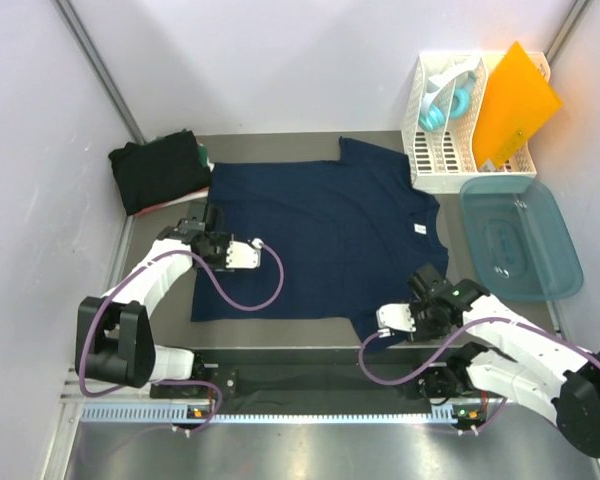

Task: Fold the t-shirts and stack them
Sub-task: Grap the side of the flattened tshirt closest away from the robot with both arms

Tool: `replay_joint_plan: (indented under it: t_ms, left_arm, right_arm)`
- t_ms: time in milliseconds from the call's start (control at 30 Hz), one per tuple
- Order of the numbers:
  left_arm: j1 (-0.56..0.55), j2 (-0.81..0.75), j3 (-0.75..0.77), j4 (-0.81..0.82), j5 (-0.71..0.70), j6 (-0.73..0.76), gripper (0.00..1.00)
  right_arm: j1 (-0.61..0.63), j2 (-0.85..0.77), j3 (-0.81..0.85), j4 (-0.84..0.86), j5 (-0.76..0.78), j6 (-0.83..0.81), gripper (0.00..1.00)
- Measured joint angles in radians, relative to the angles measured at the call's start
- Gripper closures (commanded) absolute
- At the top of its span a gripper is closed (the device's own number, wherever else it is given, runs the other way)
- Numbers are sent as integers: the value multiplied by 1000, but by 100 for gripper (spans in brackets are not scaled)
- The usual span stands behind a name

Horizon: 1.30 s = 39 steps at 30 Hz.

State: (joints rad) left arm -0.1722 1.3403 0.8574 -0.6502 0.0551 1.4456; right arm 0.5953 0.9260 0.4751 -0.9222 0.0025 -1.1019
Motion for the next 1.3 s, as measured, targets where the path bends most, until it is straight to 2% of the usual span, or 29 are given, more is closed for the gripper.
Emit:
replay_joint_plan:
  t_ms: [33, 100, 200, 233, 267, 333, 500, 833, 900, 1100, 1167, 1200, 1233, 1267, 1300]
  left_arm:
    - [0, 2, 3, -2, 0, -1, 54]
    - [0, 4, 7, -3, 0, -3, 54]
    - [0, 4, 8, -7, 0, -3, 54]
    - [0, 4, 8, -9, 0, -3, 55]
    - [0, 4, 8, -10, 0, -3, 55]
    - [0, 4, 8, -15, 0, -3, 55]
    - [0, -2, 8, -47, 6, 2, 65]
    - [0, -60, 9, -149, 36, 56, 64]
    - [0, -60, 11, -164, 39, 63, 64]
    - [0, -60, 23, -176, 45, 73, 64]
    - [0, -60, 31, -182, 45, 76, 64]
    - [0, -60, 32, -183, 45, 77, 64]
    - [0, -60, 33, -185, 45, 78, 64]
    - [0, -60, 33, -185, 45, 80, 64]
    - [0, -60, 33, -187, 45, 80, 64]
  right_arm:
    - [2, 5, -5, 10, 0, 4, 62]
    - [5, 18, -14, 24, 0, 11, 65]
    - [8, 35, -26, 47, 5, 23, 81]
    - [10, 39, -28, 52, 10, 27, 98]
    - [11, 40, -29, 55, 14, 29, 100]
    - [12, 41, -30, 71, 25, 33, 100]
    - [12, 41, -24, 61, 55, 29, 100]
    - [13, 22, 167, -92, 111, -35, 100]
    - [13, 31, 189, -117, 114, -45, 95]
    - [13, 84, 219, -155, 120, -58, 99]
    - [13, 92, 226, -168, 121, -58, 95]
    - [13, 93, 229, -171, 123, -59, 85]
    - [13, 93, 235, -177, 124, -59, 88]
    - [13, 93, 240, -181, 125, -60, 98]
    - [13, 95, 245, -185, 127, -64, 100]
